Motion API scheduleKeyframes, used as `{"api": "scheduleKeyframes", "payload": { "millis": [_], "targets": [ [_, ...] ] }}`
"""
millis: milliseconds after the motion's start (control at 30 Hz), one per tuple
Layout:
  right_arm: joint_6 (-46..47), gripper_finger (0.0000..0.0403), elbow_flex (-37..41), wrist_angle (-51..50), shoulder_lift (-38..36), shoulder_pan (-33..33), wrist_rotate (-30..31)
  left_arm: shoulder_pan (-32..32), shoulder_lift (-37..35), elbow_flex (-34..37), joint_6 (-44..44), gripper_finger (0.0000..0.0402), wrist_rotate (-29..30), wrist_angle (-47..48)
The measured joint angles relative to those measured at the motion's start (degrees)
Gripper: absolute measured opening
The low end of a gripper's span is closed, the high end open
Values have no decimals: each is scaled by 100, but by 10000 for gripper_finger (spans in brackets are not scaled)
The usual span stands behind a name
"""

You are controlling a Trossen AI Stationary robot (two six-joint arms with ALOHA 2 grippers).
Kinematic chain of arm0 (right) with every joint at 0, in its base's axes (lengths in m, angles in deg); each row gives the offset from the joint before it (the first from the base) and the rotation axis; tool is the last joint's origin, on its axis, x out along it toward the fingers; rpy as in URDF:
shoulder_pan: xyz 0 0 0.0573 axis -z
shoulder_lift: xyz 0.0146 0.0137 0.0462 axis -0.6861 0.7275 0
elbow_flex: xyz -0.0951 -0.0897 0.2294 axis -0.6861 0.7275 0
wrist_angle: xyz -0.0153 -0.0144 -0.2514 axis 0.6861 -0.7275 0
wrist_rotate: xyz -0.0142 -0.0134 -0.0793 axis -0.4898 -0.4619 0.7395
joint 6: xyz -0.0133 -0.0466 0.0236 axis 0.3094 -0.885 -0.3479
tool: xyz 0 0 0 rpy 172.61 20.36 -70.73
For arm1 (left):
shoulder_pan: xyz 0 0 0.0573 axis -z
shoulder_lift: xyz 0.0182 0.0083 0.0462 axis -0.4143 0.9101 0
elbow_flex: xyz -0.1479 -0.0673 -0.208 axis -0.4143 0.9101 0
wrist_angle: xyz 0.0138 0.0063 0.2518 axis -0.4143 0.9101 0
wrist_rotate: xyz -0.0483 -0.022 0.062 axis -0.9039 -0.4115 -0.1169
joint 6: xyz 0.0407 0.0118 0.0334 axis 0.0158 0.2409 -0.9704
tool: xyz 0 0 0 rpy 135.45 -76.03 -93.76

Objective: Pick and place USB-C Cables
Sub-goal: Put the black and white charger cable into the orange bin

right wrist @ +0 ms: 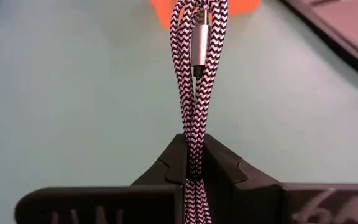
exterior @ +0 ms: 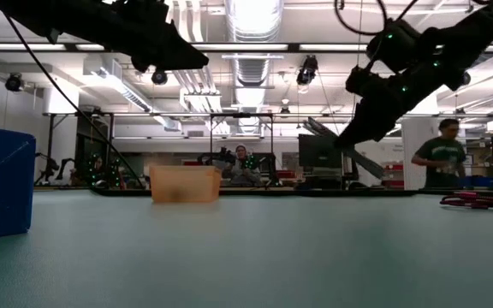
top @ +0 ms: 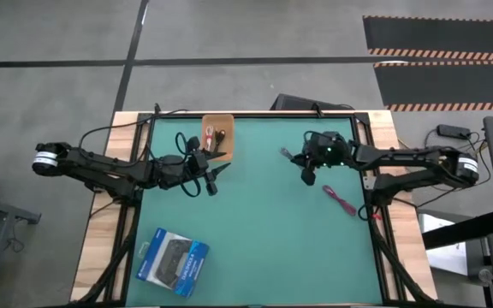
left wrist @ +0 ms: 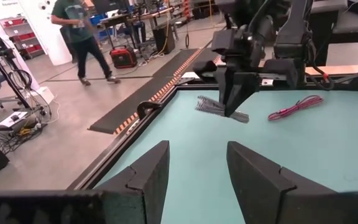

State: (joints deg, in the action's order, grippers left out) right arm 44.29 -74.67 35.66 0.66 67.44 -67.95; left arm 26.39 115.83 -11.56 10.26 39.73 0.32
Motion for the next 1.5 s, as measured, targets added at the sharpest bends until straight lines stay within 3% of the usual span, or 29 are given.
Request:
{"api": "scheduleKeyframes", "payload": {
  "millis": [233, 500, 767, 1100, 1500],
  "targets": [
    [301, 18, 459, 1174, -219, -187, 4, -4, 0, 0, 1, 146, 1, -71],
    [642, 18, 1088, 3209, -226, -448, 13, -3, -2, -2, 14, 146, -1, -449],
    [924, 18, 1578, 4906, -182, -1042, 180, 9, 4, -2, 611, 146, -31, -490],
    [428, 18, 1308, 5130, -180, -2208, 1318, 41, 389, -2, 758, 146, -408, -1222],
    [365, 18, 778, 5126, -180, -2339, 1375, 50, 1309, -3, 890, 146, -821, -2590]
  ]
}}
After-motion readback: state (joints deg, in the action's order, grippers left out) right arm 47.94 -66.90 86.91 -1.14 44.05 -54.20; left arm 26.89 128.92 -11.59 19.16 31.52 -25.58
